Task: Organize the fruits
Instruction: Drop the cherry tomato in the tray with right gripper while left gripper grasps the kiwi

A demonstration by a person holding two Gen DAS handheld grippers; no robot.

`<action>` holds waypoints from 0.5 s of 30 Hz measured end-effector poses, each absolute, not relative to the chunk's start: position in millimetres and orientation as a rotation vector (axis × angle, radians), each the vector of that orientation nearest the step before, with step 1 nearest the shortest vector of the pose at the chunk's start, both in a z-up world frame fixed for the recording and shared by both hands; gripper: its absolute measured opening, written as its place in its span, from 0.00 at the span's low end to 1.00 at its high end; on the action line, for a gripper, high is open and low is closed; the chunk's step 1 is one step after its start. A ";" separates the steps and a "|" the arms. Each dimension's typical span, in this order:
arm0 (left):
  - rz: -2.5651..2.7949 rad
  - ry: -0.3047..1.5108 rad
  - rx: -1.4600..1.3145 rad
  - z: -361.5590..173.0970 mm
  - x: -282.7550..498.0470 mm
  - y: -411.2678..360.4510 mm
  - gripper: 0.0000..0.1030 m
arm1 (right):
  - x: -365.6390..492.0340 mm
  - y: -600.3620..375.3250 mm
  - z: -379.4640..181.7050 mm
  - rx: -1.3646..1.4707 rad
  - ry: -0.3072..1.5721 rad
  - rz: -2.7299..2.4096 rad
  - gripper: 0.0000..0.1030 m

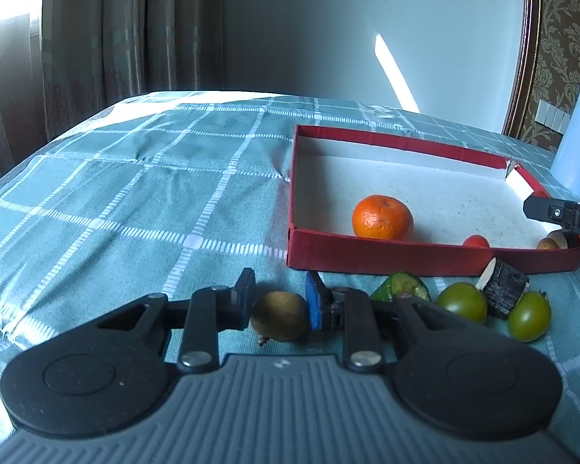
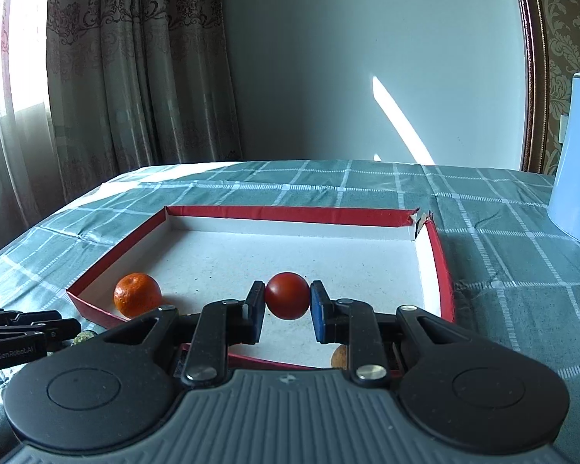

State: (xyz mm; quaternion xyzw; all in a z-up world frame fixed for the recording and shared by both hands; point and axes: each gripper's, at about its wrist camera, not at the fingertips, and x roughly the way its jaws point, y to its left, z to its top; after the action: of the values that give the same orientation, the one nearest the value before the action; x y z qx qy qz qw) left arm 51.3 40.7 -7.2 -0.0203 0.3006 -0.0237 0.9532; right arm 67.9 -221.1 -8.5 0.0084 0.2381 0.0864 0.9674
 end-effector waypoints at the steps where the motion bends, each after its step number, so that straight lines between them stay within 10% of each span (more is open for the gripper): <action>1: -0.048 0.611 -0.042 -7.2 51.3 40.5 0.24 | 69.6 -222.3 -11.1 0.017 0.487 0.171 0.23; 15: -0.048 0.613 -0.042 -7.8 52.0 40.3 0.24 | 78.6 -226.1 -21.5 0.032 0.542 0.158 0.24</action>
State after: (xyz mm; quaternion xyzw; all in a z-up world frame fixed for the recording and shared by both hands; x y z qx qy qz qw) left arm 52.0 40.3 -7.8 -0.0208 0.3015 -0.0234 0.9529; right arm 78.6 -226.1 -21.5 0.0160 0.2676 0.0780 0.9602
